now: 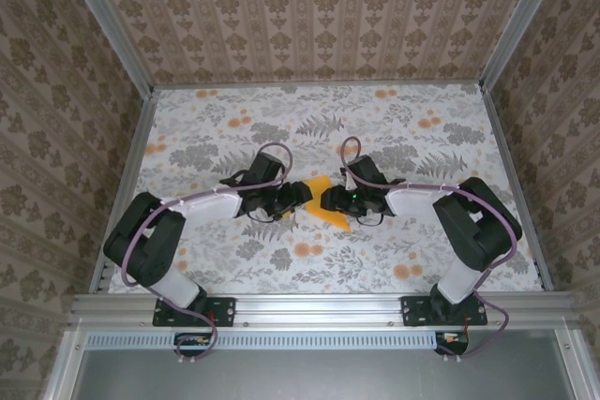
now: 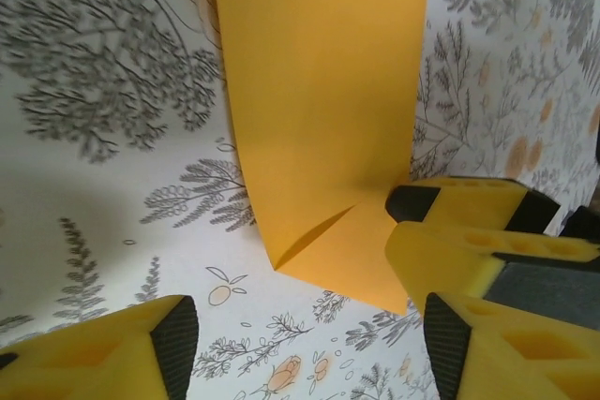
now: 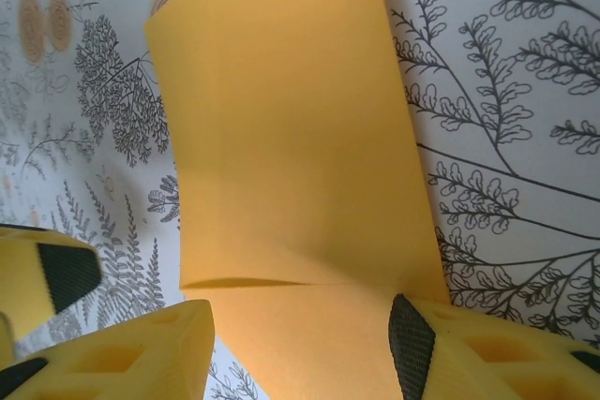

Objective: Fold a paper plane with a square sheet of paper (pick it up from the middle)
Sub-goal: Fold the wing for the fifth time at the center of the table.

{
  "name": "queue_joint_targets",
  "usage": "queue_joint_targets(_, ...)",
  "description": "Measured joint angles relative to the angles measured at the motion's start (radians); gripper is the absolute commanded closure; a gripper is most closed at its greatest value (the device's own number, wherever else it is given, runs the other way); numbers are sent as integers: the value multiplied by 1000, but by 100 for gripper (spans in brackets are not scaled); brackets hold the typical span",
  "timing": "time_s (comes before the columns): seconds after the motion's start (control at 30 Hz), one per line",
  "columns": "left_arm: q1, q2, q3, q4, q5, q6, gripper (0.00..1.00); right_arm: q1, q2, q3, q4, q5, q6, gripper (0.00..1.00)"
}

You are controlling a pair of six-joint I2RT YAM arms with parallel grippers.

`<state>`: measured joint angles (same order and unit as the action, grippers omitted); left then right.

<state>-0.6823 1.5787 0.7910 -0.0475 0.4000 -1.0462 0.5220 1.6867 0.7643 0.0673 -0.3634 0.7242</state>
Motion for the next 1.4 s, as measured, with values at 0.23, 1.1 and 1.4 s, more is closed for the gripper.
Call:
queue_joint_targets(0.23,-19,56,0,24,0,-58,46,-34,-3,-37,69,-61,36,47)
queue_joint_targets(1.1,-37,172,30,174,68,-114,80,-61,-3,-72,129,-103,58,55)
queue_joint_targets(1.4,-37,180,30,200,76,-121,93,-63,-60,-74,97,-100,-49,39)
